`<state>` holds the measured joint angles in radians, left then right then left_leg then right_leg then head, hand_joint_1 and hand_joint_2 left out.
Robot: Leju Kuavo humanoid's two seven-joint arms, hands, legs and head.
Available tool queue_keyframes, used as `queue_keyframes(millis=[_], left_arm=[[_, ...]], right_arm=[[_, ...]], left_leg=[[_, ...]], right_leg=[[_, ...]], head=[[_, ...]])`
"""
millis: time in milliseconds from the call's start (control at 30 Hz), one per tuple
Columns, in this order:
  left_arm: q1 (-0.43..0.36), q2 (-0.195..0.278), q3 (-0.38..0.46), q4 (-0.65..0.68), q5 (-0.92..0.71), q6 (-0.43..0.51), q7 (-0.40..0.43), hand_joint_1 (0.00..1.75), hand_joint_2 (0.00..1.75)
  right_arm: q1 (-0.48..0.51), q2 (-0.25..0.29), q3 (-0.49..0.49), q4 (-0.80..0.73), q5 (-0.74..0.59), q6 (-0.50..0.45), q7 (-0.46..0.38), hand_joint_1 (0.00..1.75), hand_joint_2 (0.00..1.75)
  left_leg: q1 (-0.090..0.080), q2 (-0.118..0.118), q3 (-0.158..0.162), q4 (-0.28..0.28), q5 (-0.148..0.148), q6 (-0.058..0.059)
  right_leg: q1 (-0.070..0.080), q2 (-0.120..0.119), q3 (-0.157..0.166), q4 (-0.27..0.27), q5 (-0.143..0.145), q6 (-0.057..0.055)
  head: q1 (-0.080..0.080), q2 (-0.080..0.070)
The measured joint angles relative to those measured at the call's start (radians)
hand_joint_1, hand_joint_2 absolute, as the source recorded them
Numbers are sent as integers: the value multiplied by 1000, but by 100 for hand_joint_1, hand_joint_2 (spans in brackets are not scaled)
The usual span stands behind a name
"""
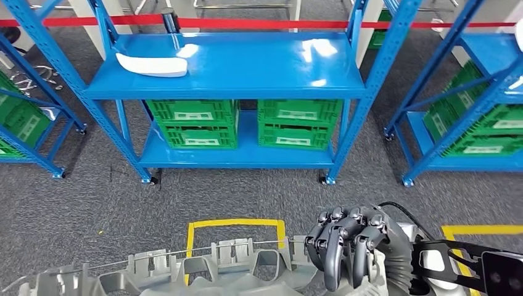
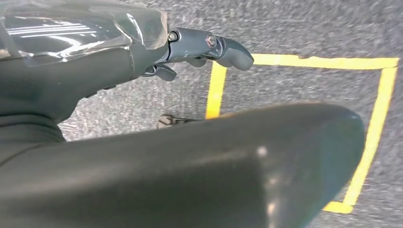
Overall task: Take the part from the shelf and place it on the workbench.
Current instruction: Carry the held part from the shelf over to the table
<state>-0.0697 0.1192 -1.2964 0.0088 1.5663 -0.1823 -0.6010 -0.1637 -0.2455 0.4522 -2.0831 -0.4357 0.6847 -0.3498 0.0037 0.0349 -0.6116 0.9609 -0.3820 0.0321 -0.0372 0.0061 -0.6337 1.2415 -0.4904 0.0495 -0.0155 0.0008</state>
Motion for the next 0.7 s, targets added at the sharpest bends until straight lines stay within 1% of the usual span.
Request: queue_keyframes(millis=[33,67,100,133,167,200,233,267,300,333,367,400,433,467,500,533,567,600,633,667,700], left_arm=[[0,-1,0,0,0,4,3,0,0],[0,-2,1,0,0,9,5,0,0],[0,-3,1,0,0,13,8,0,0],[1,-4,1,0,0,14,9,0,0],[1,-4,1,0,0,13,9,0,0],[1,-4,0,0,0,11,8,0,0],[1,-4,0,0,0,10,7,0,0],[2,-4,0,0,0,9,5,0,0],[2,-4,0,0,0,9,3,0,0],[1,-4,0,0,0,10,2,0,0],[1,-4,0,0,0,11,0,0,0],[1,-4,0,0,0,12,-2,0,0],[0,-4,0,0,0,14,-2,0,0],[0,-4,0,0,0,15,-3,0,0],[0,-4,0,0,0,15,-4,0,0],[0,-2,0,0,0,15,-5,0,0],[-1,-1,0,0,0,15,-6,0,0],[-3,2,0,0,0,15,-8,0,0],[-4,5,0,0,0,14,-10,0,0],[-5,7,0,0,0,13,-12,0,0],[-6,10,1,0,0,12,-12,0,0]], right_arm=[[-1,-4,0,2,1,0,-3,150,175],[-3,-8,-1,3,0,-1,-7,150,175],[-4,-11,-1,4,0,-1,-11,150,175],[-6,-14,-2,5,1,-1,-15,150,175],[-7,-16,-2,5,1,-1,-17,150,175],[-7,-18,-2,6,1,-2,-18,150,175],[-8,-18,-2,6,1,-3,-18,150,175],[-8,-18,-2,6,1,-3,-18,150,175],[-8,-18,-1,5,2,-4,-17,150,175],[-8,-18,0,5,2,-4,-17,150,175],[-8,-18,0,5,2,-4,-17,150,175],[-8,-18,1,5,2,-4,-16,150,175],[-8,-17,2,5,1,-4,-15,150,175],[-8,-17,2,5,1,-4,-14,150,175],[-9,-17,3,5,1,-4,-12,150,175],[-10,-16,4,5,0,-3,-10,150,175],[-13,-16,4,4,-1,-3,-9,150,175],[-15,-16,5,3,-3,-3,-7,150,175],[-18,-15,6,2,-6,-3,-6,150,175],[-20,-15,6,1,-9,-2,-4,150,175],[-21,-15,6,0,-12,-2,-3,150,175]], left_leg=[[2,3,-22,14,7,-6],[3,4,-40,30,13,-13],[3,4,-51,43,19,-20],[4,4,-57,49,26,-26],[5,3,-59,52,34,-32],[9,1,-61,51,39,-37],[12,-3,-65,54,32,-42],[15,-9,-73,73,1,-47],[17,-16,-84,109,-46,-53],[17,-21,-98,167,-106,-57],[17,-25,-112,238,-156,-59],[17,-26,-119,302,-183,-60],[17,-26,-116,346,-187,-59],[17,-26,-96,354,-170,-57],[17,-27,-59,324,-146,-52],[15,-30,-5,262,-127,-45],[13,-34,58,180,-128,-36],[10,-38,110,106,-138,-30],[5,-40,144,54,-150,-24],[0,-41,157,26,-159,-19],[-5,-40,152,19,-151,-14]], right_leg=[[-4,-3,53,-62,1,8],[-4,-6,107,-135,-18,4],[-3,-9,144,-192,-44,-4],[1,-10,161,-223,-67,-14],[5,-11,165,-236,-75,-25],[5,-12,156,-232,-68,-33],[5,-13,148,-230,-59,-42],[5,-14,136,-230,-46,-51],[4,-15,122,-231,-33,-58],[5,-14,108,-230,-19,-62],[7,-13,92,-229,-5,-64],[9,-11,77,-229,9,-65],[12,-10,61,-228,22,-64],[14,-8,47,-228,34,-63],[16,-7,34,-228,45,-61],[18,-7,23,-228,55,-59],[20,-6,16,-228,64,-56],[21,-7,11,-229,73,-52],[19,-7,9,-230,82,-46],[18,-8,7,-234,92,-39],[16,-9,6,-239,103,-32]], head=[[1,0],[0,0],[0,0],[-1,0],[-1,0],[-1,0],[-2,0],[-2,0],[-2,0],[-2,0],[-3,0],[-3,0],[-3,0],[-4,0],[-4,0],[-4,0],[-4,0],[-3,0],[-3,0],[-3,0],[-3,0]])
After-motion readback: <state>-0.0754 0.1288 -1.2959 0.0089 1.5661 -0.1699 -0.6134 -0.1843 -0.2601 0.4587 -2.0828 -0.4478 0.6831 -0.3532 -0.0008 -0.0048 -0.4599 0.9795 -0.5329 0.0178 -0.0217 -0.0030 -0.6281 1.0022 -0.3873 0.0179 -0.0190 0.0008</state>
